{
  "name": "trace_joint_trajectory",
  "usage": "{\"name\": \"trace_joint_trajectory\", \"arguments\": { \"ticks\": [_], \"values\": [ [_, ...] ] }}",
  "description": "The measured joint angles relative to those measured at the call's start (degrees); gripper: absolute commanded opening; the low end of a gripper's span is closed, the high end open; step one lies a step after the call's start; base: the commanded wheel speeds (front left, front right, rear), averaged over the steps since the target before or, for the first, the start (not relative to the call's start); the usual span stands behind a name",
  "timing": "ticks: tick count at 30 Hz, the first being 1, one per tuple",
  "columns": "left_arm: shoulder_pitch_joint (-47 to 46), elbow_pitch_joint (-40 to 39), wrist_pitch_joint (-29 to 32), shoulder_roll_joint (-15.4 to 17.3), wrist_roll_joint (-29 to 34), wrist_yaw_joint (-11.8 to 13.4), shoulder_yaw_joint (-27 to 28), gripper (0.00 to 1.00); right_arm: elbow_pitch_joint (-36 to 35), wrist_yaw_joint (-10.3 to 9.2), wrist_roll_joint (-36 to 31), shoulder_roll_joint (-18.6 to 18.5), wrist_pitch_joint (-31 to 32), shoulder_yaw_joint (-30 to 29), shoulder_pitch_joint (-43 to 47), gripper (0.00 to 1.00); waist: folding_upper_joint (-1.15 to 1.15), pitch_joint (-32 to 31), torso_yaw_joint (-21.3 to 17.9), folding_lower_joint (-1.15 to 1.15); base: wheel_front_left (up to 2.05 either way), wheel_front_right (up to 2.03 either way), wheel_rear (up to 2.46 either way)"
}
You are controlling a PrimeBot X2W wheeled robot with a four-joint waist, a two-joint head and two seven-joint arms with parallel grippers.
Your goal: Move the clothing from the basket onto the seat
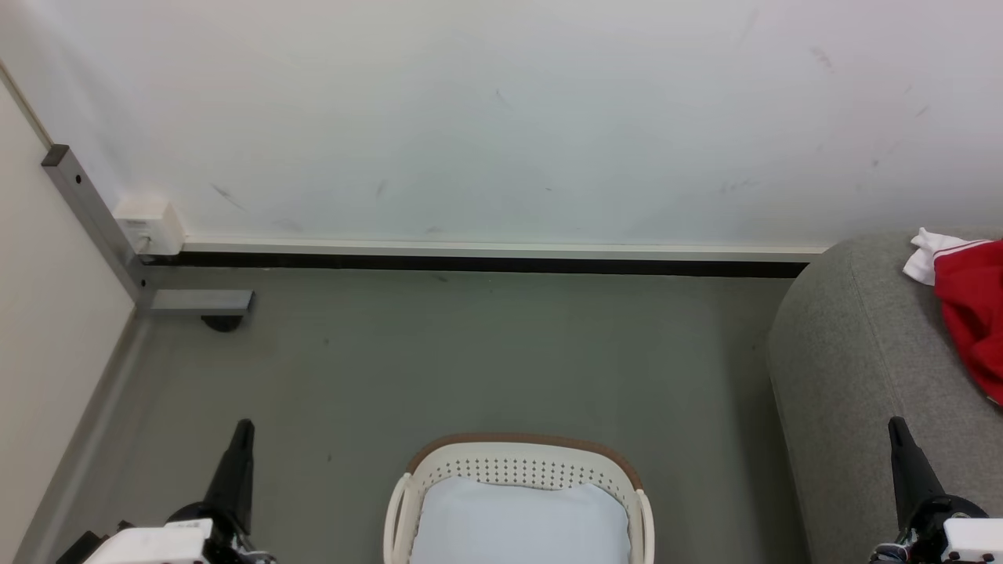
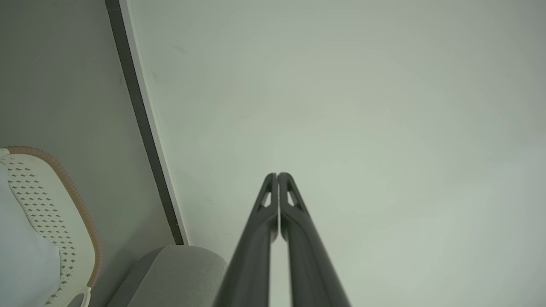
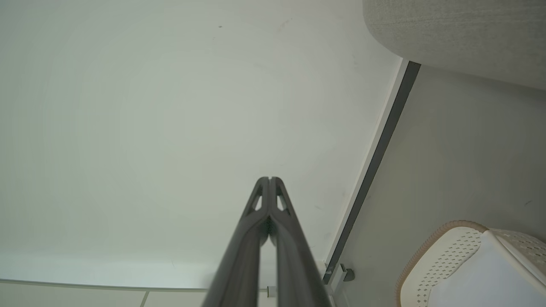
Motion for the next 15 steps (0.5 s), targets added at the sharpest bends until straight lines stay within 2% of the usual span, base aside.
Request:
{"name": "trace_joint_trajectory", "arguments": {
  "ticks": [15],
  "values": [
    [0.00,0.00,0.00,0.00,0.00,0.00,0.00,0.00,0.00,0.00,0.00,0.00,0.00,0.00,-0.01,0.00,0.00,0.00,0.00,0.00,0.00,0.00,0.00]
  ]
}}
